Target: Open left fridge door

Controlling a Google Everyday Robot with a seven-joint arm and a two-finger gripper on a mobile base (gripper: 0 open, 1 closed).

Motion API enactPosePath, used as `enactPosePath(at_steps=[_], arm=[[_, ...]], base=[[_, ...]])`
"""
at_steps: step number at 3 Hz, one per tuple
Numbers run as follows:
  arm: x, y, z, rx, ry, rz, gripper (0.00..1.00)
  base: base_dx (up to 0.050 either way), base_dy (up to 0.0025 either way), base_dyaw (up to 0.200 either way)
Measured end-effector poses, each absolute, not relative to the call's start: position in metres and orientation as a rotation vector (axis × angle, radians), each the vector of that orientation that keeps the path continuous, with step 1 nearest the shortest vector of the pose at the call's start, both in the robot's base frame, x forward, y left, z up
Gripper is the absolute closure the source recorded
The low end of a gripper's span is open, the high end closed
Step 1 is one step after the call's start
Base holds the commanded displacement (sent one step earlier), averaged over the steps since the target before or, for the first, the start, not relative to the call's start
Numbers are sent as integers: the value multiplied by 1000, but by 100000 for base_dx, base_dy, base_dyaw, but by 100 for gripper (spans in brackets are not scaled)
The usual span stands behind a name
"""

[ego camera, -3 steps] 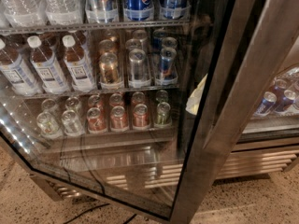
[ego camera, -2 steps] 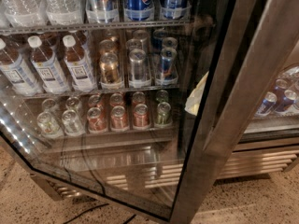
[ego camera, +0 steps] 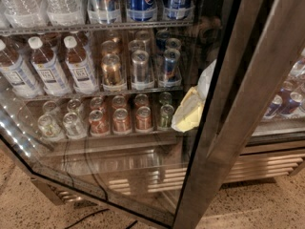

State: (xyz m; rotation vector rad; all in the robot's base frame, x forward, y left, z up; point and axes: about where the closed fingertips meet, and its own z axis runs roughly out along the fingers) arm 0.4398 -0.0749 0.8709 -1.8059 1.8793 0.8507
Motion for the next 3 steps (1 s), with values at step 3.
enactPosePath(at_steps=[3], arm=[[425,-47,853,-1893,1881,1043,100]], base=[[0,0,0]])
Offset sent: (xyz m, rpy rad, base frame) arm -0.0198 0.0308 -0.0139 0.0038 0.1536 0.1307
